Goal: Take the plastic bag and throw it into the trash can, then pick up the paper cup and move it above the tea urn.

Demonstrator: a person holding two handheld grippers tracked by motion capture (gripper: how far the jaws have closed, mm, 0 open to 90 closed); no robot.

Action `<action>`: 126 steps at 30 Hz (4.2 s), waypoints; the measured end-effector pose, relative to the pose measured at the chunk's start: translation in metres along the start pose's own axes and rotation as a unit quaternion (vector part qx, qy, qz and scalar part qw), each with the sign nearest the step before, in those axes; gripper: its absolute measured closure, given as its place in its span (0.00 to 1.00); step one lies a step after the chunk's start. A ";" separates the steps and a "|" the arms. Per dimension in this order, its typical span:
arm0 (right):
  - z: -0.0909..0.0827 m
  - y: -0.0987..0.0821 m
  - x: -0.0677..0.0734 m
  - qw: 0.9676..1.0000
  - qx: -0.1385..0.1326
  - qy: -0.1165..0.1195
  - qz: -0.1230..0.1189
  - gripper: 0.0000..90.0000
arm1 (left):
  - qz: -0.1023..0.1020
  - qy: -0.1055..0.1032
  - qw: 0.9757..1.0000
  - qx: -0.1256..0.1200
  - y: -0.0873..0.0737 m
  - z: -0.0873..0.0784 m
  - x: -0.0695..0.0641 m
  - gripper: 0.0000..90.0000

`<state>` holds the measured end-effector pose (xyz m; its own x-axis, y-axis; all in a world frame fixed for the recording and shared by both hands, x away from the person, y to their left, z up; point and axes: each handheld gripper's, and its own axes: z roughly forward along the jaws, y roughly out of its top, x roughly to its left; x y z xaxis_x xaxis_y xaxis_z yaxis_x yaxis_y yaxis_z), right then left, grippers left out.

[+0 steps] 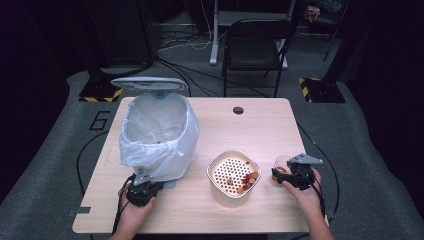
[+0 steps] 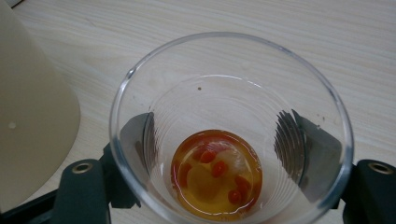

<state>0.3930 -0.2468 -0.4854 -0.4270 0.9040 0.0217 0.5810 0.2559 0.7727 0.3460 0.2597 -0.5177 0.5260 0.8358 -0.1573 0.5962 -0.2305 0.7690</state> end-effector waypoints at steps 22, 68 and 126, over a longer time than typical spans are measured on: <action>-0.010 0.012 0.003 1.000 -0.024 0.013 -0.015 0.40 | 0.000 0.001 1.000 0.000 0.000 0.000 0.000 1.00; -0.066 0.099 0.050 0.982 -0.069 0.061 -0.162 0.51 | 0.001 0.001 1.000 0.000 0.000 0.000 0.000 1.00; -0.044 0.142 0.108 0.890 -0.095 0.098 -0.436 0.52 | -0.007 0.005 1.000 0.002 0.001 0.000 0.001 1.00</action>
<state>0.3988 -0.1278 -0.3452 -0.7815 0.3080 -0.5426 -0.1498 0.7516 0.6424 0.3466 0.2606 -0.5170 0.5113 0.8441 -0.1616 0.6056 -0.2204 0.7647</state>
